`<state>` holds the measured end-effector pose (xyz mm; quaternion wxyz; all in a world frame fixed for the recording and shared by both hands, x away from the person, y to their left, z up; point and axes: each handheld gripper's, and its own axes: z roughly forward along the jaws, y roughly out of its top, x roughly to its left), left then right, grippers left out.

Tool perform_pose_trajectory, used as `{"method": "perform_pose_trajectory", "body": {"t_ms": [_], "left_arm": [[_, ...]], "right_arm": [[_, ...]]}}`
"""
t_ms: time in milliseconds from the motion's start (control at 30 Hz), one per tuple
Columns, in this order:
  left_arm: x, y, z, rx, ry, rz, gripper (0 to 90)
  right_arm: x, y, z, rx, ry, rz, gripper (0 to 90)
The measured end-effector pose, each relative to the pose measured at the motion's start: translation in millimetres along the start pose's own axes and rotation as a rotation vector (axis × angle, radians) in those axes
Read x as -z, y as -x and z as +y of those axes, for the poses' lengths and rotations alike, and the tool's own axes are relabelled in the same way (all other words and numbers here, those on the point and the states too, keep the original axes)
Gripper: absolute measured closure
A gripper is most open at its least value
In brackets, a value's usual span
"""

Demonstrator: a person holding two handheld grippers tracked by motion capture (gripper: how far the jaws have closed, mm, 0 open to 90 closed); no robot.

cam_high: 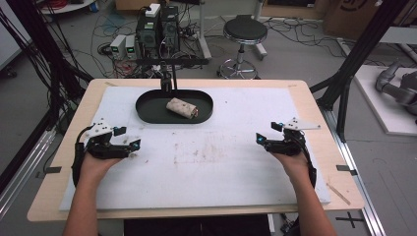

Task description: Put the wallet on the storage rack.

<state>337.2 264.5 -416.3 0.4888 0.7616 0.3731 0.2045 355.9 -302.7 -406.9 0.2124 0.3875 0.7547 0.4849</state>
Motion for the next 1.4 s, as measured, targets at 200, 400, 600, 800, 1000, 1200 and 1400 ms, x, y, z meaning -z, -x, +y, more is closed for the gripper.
{"method": "perform_pose_trajectory", "body": {"t_ms": [200, 400, 600, 800, 1000, 1200, 1400], "left_arm": [[-4.4, 0.2, 0.3, 0.000, -0.005, 0.003, 19.7], [-8.9, 4.2, 0.9, -0.014, -0.017, -0.012, 19.7], [-11.2, 7.3, -0.5, -0.016, -0.024, -0.026, 19.7], [-10.2, 7.5, 0.2, -0.014, -0.018, -0.019, 19.7], [-11.1, 7.5, -0.1, -0.015, -0.027, -0.021, 19.7], [-11.1, 6.4, -0.6, -0.010, -0.032, -0.020, 19.7], [-11.8, 6.6, -0.7, -0.003, -0.031, -0.024, 19.7]], "right_arm": [[8.1, 7.1, -15.3, -0.029, 0.009, -0.026, 19.1], [9.6, 11.9, -25.1, -0.054, 0.001, -0.043, 19.1], [7.3, 13.5, -26.3, -0.061, -0.006, -0.044, 19.1], [7.8, 14.5, -27.1, -0.066, -0.005, -0.050, 19.1], [6.8, 14.8, -28.1, -0.066, -0.010, -0.051, 19.1], [4.5, 15.1, -28.6, -0.062, -0.019, -0.046, 19.1], [4.1, 15.5, -28.7, -0.062, -0.023, -0.044, 19.1]]}}
